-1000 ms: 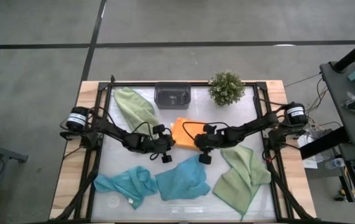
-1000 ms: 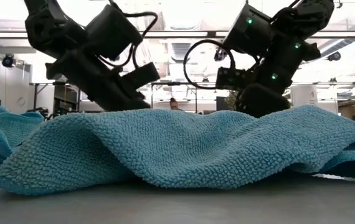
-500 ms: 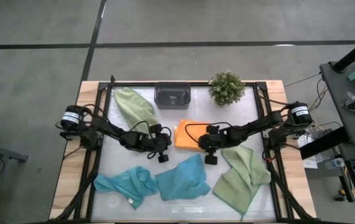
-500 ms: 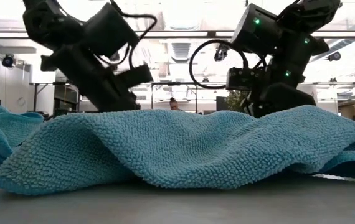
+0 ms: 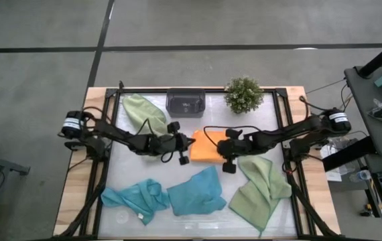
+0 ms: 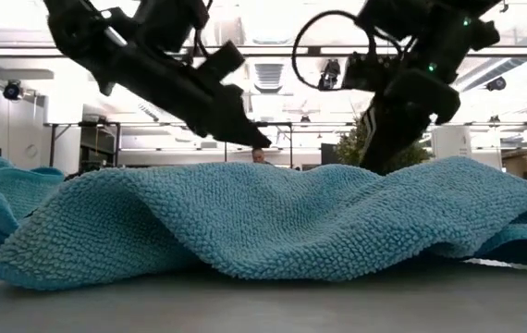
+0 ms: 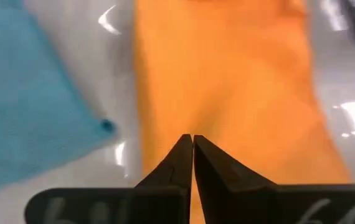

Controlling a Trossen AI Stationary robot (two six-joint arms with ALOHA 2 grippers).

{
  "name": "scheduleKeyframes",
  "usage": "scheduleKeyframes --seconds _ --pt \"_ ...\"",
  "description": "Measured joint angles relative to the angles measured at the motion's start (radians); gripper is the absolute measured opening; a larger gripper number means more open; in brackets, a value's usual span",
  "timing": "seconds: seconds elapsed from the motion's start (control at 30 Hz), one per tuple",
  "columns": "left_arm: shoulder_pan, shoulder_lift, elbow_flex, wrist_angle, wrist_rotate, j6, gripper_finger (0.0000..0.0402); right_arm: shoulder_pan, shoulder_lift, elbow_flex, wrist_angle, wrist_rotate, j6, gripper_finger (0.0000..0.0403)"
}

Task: Fold microfiber towels
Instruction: Fold the orange microfiber towel

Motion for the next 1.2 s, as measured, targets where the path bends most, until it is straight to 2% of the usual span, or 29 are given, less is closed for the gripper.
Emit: scheduleKeyframes --seconds 0.3,0.4,0.67,1.0,1.2 --pt "0.069 0.118 0.016 0.103 0.008 -0.013 0.0000 -0.009 -0.038 -0.052 0.000 0.238 0.064 0.0009" --pt "0.075 0.165 0.039 0.107 0.009 -0.013 0.0000 -0.025 -0.033 -0.084 0.037 0.289 0.089 0.0009" --pt "0.088 0.282 0.118 0.055 0.009 -0.044 0.0000 -0.097 -0.027 -0.221 0.281 0.288 0.095 0.0009" --pt "0.113 0.265 0.123 -0.126 -0.006 -0.144 0.0000 -0.134 -0.021 -0.400 0.581 0.279 0.104 0.0009" --pt "0.111 0.216 0.120 -0.158 0.011 -0.143 0.0000 -0.136 -0.024 -0.409 0.598 0.277 0.105 0.0009"
